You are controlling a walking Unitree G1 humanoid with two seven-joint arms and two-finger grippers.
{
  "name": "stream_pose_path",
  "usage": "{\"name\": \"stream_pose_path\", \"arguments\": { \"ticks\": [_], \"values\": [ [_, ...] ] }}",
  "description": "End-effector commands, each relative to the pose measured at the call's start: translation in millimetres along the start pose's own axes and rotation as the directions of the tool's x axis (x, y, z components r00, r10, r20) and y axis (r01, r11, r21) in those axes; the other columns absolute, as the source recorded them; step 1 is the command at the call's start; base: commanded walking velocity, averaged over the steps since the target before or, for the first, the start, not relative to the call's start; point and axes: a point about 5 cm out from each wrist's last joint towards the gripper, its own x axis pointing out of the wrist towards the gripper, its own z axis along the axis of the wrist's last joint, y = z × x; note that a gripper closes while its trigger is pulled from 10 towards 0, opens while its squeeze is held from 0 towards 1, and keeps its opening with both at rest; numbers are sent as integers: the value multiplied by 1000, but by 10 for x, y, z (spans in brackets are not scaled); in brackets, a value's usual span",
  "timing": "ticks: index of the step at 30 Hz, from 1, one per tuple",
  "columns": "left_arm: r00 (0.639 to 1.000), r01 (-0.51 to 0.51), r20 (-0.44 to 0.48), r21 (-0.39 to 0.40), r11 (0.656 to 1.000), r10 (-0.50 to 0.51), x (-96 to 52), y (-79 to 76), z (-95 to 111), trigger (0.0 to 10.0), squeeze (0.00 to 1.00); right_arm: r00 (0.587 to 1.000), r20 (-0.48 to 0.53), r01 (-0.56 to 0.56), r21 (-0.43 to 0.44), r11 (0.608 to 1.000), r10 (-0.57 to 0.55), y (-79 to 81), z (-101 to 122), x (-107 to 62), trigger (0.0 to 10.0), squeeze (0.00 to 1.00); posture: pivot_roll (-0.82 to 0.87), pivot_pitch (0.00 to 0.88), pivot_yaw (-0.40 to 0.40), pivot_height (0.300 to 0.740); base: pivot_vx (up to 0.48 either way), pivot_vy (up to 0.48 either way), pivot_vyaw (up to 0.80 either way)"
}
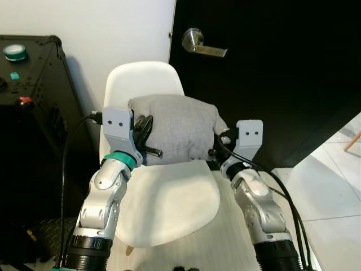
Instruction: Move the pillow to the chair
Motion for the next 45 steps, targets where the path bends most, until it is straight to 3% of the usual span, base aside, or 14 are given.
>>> {"name": "stream_pose_path", "arguments": {
  "ticks": [1,45],
  "values": [
    [998,54,37,3,999,-54,17,-120,43,10000,0,998,-4,-55,-20,998,55,107,-6,8,10000,0,47,6,-27,740,0,0,0],
    [998,61,22,23,998,-62,-2,-147,11,10000,0,997,-35,-66,-27,997,65,111,-89,-33,10000,0,48,14,-29,615,0,0,0]
  ]
}}
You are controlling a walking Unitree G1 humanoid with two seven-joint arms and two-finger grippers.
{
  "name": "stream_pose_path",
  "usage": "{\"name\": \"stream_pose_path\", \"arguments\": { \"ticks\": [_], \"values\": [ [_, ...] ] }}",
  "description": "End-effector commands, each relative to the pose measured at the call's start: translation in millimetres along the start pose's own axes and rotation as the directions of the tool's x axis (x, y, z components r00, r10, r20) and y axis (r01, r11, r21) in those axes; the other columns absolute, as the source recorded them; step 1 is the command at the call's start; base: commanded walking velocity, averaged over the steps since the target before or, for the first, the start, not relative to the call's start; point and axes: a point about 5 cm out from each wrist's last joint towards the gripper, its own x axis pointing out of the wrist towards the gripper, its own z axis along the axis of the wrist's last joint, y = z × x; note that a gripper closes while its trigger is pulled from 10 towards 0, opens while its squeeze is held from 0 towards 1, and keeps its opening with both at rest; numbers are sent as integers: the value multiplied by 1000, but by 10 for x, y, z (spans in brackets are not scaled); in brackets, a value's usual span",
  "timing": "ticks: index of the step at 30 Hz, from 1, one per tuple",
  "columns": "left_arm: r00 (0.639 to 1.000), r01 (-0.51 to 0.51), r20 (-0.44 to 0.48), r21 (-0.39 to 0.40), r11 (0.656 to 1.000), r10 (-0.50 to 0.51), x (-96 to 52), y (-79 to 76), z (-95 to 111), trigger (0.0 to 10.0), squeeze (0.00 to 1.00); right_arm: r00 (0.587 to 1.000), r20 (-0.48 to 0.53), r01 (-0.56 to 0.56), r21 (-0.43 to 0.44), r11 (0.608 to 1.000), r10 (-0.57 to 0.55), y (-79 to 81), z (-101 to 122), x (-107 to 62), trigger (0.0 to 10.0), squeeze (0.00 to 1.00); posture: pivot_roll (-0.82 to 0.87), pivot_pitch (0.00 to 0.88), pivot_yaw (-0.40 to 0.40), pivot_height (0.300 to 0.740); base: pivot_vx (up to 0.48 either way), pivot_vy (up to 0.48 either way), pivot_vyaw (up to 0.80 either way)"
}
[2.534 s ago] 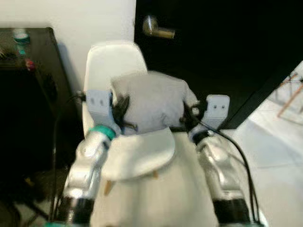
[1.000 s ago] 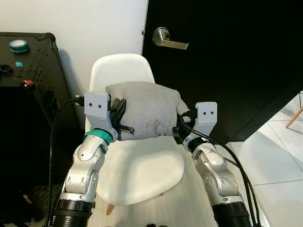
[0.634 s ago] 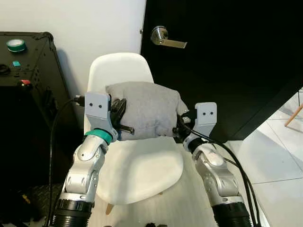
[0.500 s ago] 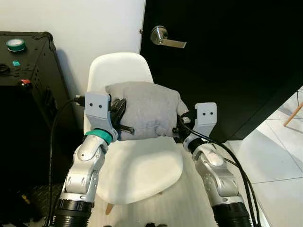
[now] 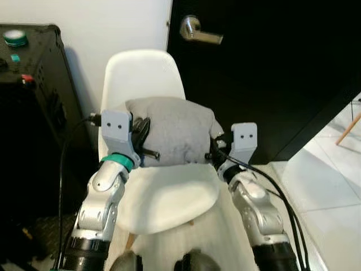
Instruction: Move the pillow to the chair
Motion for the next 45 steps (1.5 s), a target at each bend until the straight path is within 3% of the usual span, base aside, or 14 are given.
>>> {"name": "stream_pose_path", "arguments": {
  "ticks": [1,25,31,35,36,37,39,45],
  "values": [
    [996,76,42,5,997,-76,43,-180,69,10000,0,999,6,-43,-16,999,43,70,6,2,10000,0,48,14,-29,615,0,0,0],
    [993,115,15,34,993,-116,56,-225,52,10000,0,999,-34,-18,-9,1000,17,21,-122,-8,10000,0,63,49,-1,615,0,0,0],
    [996,84,-48,78,993,-81,65,-162,-39,10000,0,998,-56,-22,-12,1000,21,-1,-182,31,10000,0,61,60,6,615,0,0,0],
    [995,20,-103,85,996,-11,107,-39,-184,10000,0,992,-106,-65,-12,998,64,40,-285,135,10000,0,57,94,16,615,0,0,0],
    [990,-28,-131,176,984,52,117,65,-317,10000,0,985,-151,-92,-32,995,87,69,-368,206,10000,0,57,133,22,615,0,0,0],
    [990,-28,-131,176,984,52,117,65,-317,10000,0,985,-151,-92,-32,995,87,69,-368,206,10000,0,57,133,22,615,0,0,0],
    [968,-98,-190,321,942,165,91,290,-536,10000,0,974,-194,-130,-50,990,118,130,-408,316,10000,0,50,161,29,615,0,0,0],
    [959,-74,-225,392,917,174,49,420,-645,10000,0,963,-211,-188,-80,979,168,243,-396,365,10000,0,43,167,35,615,0,0,0]
  ]
}}
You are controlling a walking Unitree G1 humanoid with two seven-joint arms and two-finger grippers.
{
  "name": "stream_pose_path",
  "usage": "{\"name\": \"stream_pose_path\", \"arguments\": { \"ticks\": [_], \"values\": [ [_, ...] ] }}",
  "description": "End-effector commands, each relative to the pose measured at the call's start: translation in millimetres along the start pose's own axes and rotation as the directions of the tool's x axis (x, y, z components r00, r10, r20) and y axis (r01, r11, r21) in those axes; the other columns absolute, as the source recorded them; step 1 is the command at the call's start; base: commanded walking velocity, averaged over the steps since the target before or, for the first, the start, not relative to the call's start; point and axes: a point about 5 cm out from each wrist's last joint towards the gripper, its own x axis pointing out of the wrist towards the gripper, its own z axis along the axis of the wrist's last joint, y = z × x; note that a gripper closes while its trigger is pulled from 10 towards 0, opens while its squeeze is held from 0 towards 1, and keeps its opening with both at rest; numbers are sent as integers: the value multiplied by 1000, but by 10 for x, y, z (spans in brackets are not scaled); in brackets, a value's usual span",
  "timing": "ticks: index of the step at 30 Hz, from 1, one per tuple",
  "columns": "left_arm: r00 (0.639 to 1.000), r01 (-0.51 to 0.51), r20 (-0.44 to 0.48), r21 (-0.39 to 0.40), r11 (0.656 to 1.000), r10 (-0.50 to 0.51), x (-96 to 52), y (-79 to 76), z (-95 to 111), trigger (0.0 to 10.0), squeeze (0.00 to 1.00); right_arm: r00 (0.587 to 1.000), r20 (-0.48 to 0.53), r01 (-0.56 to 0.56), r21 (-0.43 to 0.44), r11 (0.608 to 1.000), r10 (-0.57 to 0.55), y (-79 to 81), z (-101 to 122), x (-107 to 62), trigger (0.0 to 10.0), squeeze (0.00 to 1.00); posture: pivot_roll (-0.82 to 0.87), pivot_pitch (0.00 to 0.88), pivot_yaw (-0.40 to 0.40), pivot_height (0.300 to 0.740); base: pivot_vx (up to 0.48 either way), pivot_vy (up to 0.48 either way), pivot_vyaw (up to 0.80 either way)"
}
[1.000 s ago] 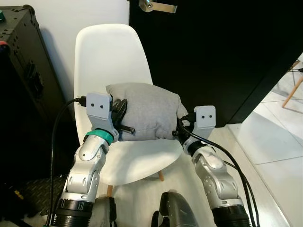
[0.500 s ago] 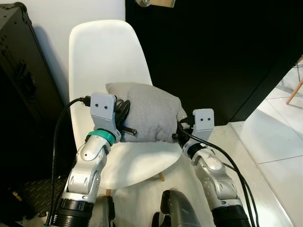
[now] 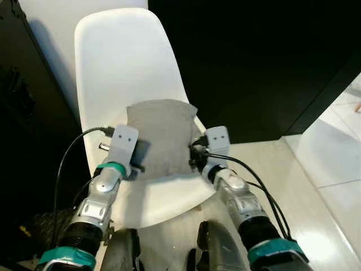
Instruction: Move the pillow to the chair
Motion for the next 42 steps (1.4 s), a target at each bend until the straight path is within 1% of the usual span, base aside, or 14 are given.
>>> {"name": "stream_pose_path", "arguments": {
  "ticks": [1,3,4,5,6,9,13,21,29,32,33,35,36,42],
  "values": [
    [999,28,45,28,999,-29,26,-54,66,10000,0,999,6,-34,-27,999,34,73,15,26,10000,0,43,167,35,615,0,0,0],
    [997,35,65,14,999,-36,15,-71,61,10000,118,999,-4,-36,-41,999,36,75,-30,11,10000,0,42,171,24,615,0,0,0],
    [996,39,81,4,999,-39,8,-81,61,10000,1000,999,-11,-36,-50,998,35,73,-61,0,10000,0,42,171,24,615,0,0,0],
    [995,48,84,9,999,-49,5,-108,21,10000,1000,1000,-29,-12,-56,998,10,30,-145,-19,10000,831,46,171,19,615,0,0,0],
    [995,56,81,-7,998,-55,5,-121,-1,10000,1000,999,-31,6,-58,998,-8,-8,-178,-28,10000,1000,44,162,20,615,0,0,0],
    [995,63,81,-30,998,-61,5,-134,-22,10000,1000,999,-30,24,-62,998,-26,-48,-208,-39,10000,1000,44,162,20,615,0,0,0],
    [979,177,115,-55,983,-170,-123,-133,-75,10000,1000,984,26,176,4,984,-176,-369,-228,-186,10000,1000,39,116,22,615,0,0,0],
    [959,226,192,-85,971,-206,-276,-44,-38,10000,1000,970,84,227,31,973,-229,-563,-163,-289,10000,1000,57,90,-1,615,0,0,0],
    [956,215,220,-87,973,-192,-386,98,-40,10000,1000,966,126,224,26,974,-226,-604,-46,-270,10000,1000,69,79,-19,615,0,0,0],
    [966,165,220,-125,978,-135,-454,283,-38,10000,1000,963,153,224,-12,974,-220,-567,120,-194,10000,1000,66,79,-20,615,0,0,0],
    [964,159,238,-158,975,-119,-478,355,8,10000,553,962,171,218,-25,976,-211,-545,208,-162,10000,0,68,78,-21,615,0,0,0],
    [962,157,251,-179,971,-110,-495,399,42,10000,553,962,184,212,-33,977,-203,-530,266,-143,10000,0,68,78,-21,615,0,0,0],
    [955,178,271,-183,967,-125,-523,429,96,10000,0,960,206,199,-36,979,-188,-498,339,-124,10000,0,69,80,-23,615,0,0,0],
    [936,177,336,-201,963,-102,-572,422,282,10000,0,952,265,171,-47,984,-152,-365,441,-115,10000,0,80,82,-36,615,0,0,0]
  ]
}}
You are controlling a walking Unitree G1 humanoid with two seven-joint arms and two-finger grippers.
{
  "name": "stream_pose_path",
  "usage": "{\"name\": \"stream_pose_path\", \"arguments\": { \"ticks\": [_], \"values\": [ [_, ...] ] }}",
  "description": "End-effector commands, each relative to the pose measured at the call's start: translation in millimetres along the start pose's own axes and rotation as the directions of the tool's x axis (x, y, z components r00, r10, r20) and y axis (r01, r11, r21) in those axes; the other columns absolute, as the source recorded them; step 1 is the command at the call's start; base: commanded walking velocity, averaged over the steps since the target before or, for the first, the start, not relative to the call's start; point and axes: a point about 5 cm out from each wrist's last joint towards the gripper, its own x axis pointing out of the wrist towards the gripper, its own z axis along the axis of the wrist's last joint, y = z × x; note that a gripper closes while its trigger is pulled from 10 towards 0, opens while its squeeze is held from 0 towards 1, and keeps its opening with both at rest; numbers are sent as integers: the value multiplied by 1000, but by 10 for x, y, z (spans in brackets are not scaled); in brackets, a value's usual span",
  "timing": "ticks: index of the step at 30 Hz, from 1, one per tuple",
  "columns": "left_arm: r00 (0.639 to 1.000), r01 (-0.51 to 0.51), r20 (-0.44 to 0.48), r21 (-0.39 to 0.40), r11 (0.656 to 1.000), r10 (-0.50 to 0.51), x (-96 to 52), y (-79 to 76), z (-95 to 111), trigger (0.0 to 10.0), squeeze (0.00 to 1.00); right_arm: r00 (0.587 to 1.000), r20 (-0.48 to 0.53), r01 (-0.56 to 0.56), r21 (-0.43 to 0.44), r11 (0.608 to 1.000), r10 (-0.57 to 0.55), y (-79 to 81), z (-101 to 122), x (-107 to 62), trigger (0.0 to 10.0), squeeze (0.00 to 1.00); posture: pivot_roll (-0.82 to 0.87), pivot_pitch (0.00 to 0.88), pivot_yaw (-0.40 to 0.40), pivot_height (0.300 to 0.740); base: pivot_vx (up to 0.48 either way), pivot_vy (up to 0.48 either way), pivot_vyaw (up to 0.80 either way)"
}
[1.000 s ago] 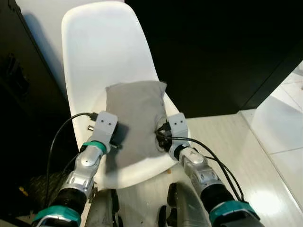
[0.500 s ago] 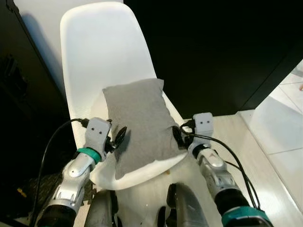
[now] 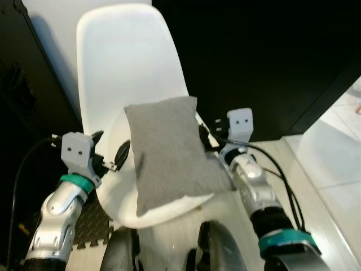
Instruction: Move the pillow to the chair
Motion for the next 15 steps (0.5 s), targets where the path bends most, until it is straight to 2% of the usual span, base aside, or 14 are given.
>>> {"name": "stream_pose_path", "arguments": {
  "ticks": [1,3,4,9,11,15],
  "values": [
    [1000,-14,-1,-12,1000,14,-2,-23,-1,10000,0,1000,-9,1,4,1000,-1,17,-42,-32,10000,0,80,82,-36,615,0,0,0],
    [992,-124,33,-16,992,125,90,-16,41,10000,0,1000,17,-6,51,999,5,70,-35,-65,10000,0,81,75,-41,620,0,0,0],
    [990,-139,36,-21,990,140,122,-36,46,10000,0,1000,15,0,65,998,-1,91,-42,-77,10000,0,81,71,-40,625,0,0,0],
    [996,-89,22,18,996,88,179,-137,43,10000,0,1000,14,19,79,997,-20,145,-75,-124,10000,0,84,60,-37,640,0,0,0],
    [997,-67,-28,33,997,68,217,-191,3,10000,0,1000,9,28,94,995,-29,159,-110,-161,10000,0,84,57,-31,650,0,0,0],
    [998,-60,-33,36,998,62,244,-222,-9,10000,0,1000,0,26,83,996,-27,166,-154,-202,10000,0,72,54,-20,660,0,0,0]
  ]
}}
